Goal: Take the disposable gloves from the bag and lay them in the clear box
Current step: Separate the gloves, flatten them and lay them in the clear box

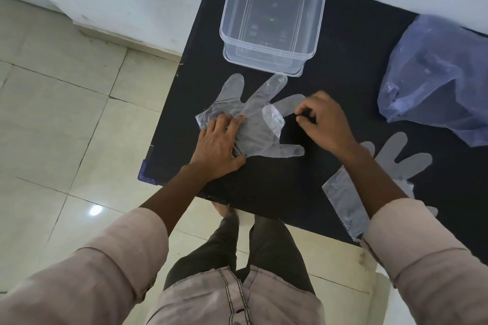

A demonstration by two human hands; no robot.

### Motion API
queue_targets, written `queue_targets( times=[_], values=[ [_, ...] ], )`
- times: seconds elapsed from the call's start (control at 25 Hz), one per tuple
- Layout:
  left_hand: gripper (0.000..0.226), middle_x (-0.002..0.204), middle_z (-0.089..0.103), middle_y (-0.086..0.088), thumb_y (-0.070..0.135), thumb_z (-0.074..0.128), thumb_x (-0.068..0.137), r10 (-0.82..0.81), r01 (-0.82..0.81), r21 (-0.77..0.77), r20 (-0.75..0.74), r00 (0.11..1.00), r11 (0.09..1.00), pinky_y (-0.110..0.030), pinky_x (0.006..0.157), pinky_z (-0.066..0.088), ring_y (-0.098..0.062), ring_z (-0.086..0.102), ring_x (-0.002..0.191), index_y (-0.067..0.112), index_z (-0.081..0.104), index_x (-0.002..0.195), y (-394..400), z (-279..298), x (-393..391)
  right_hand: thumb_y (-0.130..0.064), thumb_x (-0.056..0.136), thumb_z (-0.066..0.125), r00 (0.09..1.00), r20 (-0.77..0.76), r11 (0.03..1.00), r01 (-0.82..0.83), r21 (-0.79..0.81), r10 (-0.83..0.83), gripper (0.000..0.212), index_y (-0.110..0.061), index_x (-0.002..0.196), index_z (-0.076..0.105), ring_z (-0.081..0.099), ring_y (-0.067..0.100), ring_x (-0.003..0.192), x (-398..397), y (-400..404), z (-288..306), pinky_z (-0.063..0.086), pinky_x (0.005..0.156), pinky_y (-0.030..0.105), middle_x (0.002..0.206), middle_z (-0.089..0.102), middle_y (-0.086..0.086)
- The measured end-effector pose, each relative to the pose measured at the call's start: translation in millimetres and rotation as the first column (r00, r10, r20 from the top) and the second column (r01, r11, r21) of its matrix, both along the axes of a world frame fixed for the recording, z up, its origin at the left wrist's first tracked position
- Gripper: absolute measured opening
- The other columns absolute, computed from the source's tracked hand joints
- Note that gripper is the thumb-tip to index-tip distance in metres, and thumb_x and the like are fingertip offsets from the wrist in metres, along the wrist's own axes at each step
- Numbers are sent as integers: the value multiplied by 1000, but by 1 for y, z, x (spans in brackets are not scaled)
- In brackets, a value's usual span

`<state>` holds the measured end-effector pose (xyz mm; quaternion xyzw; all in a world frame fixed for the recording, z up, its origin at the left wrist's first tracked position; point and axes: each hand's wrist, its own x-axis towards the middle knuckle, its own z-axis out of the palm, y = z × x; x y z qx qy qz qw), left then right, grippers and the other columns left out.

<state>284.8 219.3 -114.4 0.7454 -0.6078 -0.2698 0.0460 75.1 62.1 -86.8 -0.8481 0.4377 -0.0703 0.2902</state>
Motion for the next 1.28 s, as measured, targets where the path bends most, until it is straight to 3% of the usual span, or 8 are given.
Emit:
queue_targets(
  times=[0.12, 0.24, 0.44, 0.68, 0.8, 0.96, 1.12, 1.28],
  values=[
    [91, 148, 32, -13, 53, 65, 77, -3, 3, 6, -10, 1000, 1000, -52, 114, 27, -33, 28, 138, 22, 23, 151, 0, 0, 1, -17, 85, 67, 999, 31, 992, 22, 121, -26, 7, -19, 91, 68, 54, 0, 72, 36, 0, -8, 44, 69, 19, 92, 56, -3],
    [91, 148, 32, -13, 54, 65, 77, -5, 5, 2, -16, 1000, 1000, -51, 114, 26, -33, 27, 138, 21, 23, 151, 0, -2, 2, -22, 84, 68, 996, -43, 991, 87, 106, -82, 7, -18, 89, 69, 57, 10, 75, 51, -1, -18, 47, 69, 26, 91, 55, -2],
    [92, 147, 33, -13, 55, 63, 76, -8, 8, -20, -8, 1000, 1000, -48, 112, 27, -32, 29, 136, 21, 23, 151, 1, -4, 4, -15, 80, 67, 990, -66, 986, 128, 107, -122, 5, -19, 77, 67, 58, 12, 73, 61, -4, -24, 48, 65, 28, 87, 57, -1],
    [93, 148, 31, -12, 56, 63, 77, -13, 13, -20, -4, 1000, 1000, -47, 112, 27, -31, 29, 136, 20, 21, 152, 0, -5, 4, -7, 82, 66, 993, 48, 966, 90, 241, -104, 17, -21, 74, 63, 52, 4, 68, 48, -12, -16, 40, 66, 15, 77, 53, -10],
    [93, 149, 31, -13, 56, 62, 78, -23, 23, -21, -5, 1000, 1000, -48, 113, 26, -32, 28, 137, 19, 20, 152, 1, -5, 5, -10, 84, 68, 995, 97, 947, -11, 321, -21, 14, -22, 79, 64, 53, 0, 76, 26, -19, -8, 40, 73, 16, 82, 55, -8],
    [93, 149, 31, -14, 57, 62, 78, -26, 26, -18, -10, 1000, 999, -50, 114, 27, -33, 28, 138, 18, 21, 152, 1, -5, 5, -11, 80, 74, 994, 13, 923, -104, 372, 107, 19, -28, 79, 66, 53, 2, 88, -3, -40, 2, 41, 80, 23, 89, 58, -8],
    [93, 149, 31, -14, 56, 63, 79, -26, 25, -24, -18, 1000, 999, -51, 115, 26, -33, 27, 138, 18, 20, 152, 0, -5, 6, -12, 76, 76, 980, -187, 979, -23, 204, 62, 16, -25, 84, 69, 54, 19, 101, -35, -60, 7, 44, 91, 44, 101, 63, 3],
    [92, 149, 31, -14, 53, 66, 78, -17, 16, -24, -47, 999, 1000, -51, 115, 25, -33, 27, 138, 18, 22, 151, 0, -4, 5, -7, 81, 70, 969, -66, 970, 241, 9, -240, 18, -18, 95, 67, 54, 13, 94, -47, -48, 7, 42, 85, 28, 107, 66, 9]
  ],
)
